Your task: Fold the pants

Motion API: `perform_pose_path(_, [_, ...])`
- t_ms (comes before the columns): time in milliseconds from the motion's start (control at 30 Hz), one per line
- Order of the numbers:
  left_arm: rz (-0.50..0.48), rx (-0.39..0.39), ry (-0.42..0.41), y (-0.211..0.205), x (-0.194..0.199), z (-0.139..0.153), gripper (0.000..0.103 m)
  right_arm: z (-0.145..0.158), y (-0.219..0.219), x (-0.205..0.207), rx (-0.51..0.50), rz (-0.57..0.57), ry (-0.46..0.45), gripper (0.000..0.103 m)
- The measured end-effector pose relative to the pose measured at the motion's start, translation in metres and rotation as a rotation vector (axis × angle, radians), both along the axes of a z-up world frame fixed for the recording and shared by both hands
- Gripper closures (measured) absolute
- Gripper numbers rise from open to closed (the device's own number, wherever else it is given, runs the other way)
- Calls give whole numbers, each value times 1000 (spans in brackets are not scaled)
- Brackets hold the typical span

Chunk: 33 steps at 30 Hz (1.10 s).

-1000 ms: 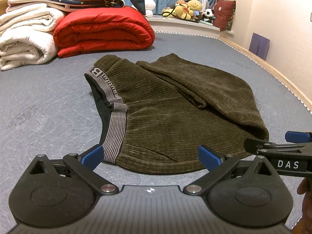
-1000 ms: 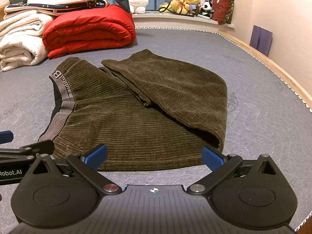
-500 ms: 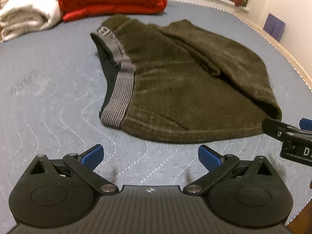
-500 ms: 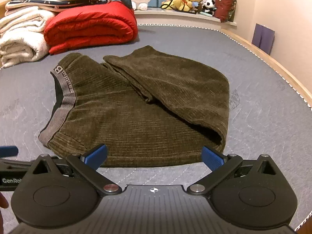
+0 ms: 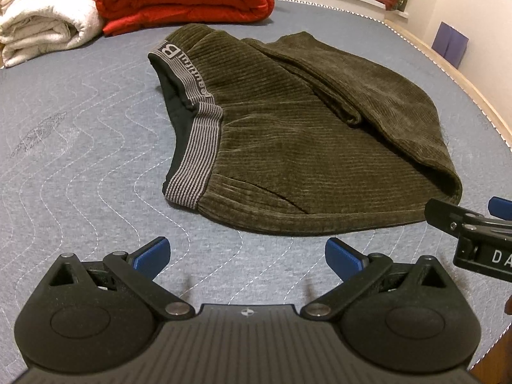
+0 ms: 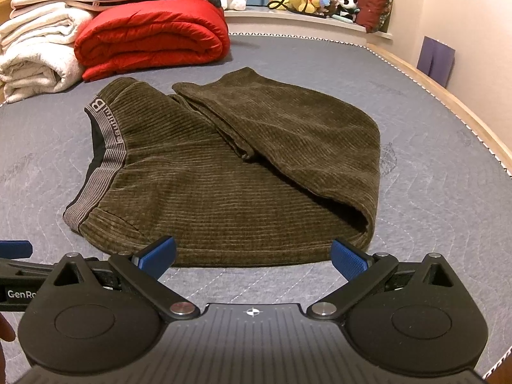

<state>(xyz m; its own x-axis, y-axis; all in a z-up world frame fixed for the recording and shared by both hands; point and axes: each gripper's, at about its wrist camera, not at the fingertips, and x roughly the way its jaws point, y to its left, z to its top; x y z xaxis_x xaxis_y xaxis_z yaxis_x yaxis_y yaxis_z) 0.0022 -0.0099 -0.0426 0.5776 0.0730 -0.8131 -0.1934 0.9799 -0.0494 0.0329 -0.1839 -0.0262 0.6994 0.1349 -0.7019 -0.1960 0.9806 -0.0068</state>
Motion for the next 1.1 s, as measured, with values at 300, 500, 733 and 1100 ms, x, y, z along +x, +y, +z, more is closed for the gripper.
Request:
perform_pose_path(300, [69, -170, -175, 63, 10, 49, 72, 5, 1, -1, 23, 15, -33, 31])
perform_pose_path(500, [60, -293, -222, 117, 39, 74, 84, 10, 11, 0, 49, 78, -58, 59])
perform_pose_path(733, [16, -329, -85, 149, 83, 1, 80, -2, 46, 9, 5, 246, -50, 46])
perform_pose_path(1100, [60, -448, -65, 171, 120, -64, 46, -55, 98, 33, -137, 438, 53, 27])
